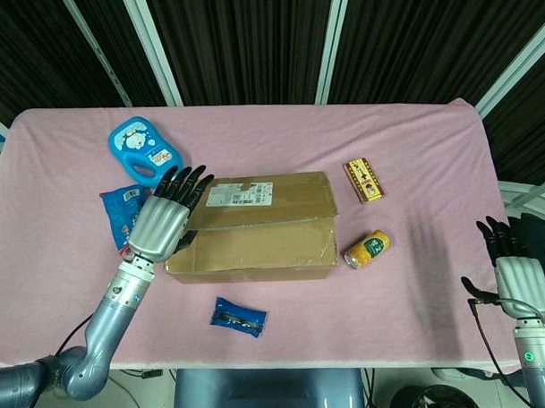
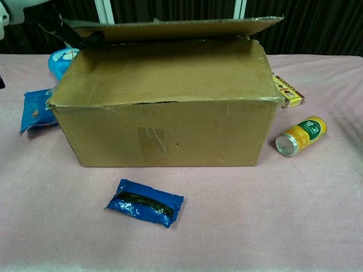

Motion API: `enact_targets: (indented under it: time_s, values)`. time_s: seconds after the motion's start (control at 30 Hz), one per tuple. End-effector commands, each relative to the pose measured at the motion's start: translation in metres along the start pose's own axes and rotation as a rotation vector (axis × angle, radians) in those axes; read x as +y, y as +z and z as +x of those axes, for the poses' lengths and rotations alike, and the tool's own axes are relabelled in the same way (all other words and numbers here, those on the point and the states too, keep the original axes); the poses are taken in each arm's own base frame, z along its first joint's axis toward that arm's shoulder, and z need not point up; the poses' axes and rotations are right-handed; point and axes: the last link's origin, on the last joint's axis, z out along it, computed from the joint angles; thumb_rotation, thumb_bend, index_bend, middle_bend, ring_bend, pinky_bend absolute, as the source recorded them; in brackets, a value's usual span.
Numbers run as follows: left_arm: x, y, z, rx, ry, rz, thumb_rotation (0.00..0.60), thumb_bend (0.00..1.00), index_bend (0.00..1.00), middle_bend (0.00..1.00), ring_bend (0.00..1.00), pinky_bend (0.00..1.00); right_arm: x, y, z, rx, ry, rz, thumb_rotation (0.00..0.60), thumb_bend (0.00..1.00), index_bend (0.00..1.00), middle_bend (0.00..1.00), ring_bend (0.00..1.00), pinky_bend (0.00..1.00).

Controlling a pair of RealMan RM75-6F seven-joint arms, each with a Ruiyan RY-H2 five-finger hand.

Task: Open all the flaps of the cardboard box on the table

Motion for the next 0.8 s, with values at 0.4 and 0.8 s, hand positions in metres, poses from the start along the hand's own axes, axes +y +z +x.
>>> enact_targets:
  time_s: [0.4,0.8]
  values:
    - [-0.029,0.072,0.029,0.104,0.169,0.040,0.600,0.44,0.00,0.00,0.00,0.00,0.000,0.000,-0.002,-0.015,0.024,-0.020,0.568,0.30,0.00,0.00,0.00,0.24]
    - [-0.053,0.122,0.038,0.143,0.263,0.113,0.600,0.44,0.00,0.00,0.00,0.00,0.001,0.001,-0.003,-0.024,0.036,-0.043,0.569,0.30,0.00,0.00,0.00,0.24]
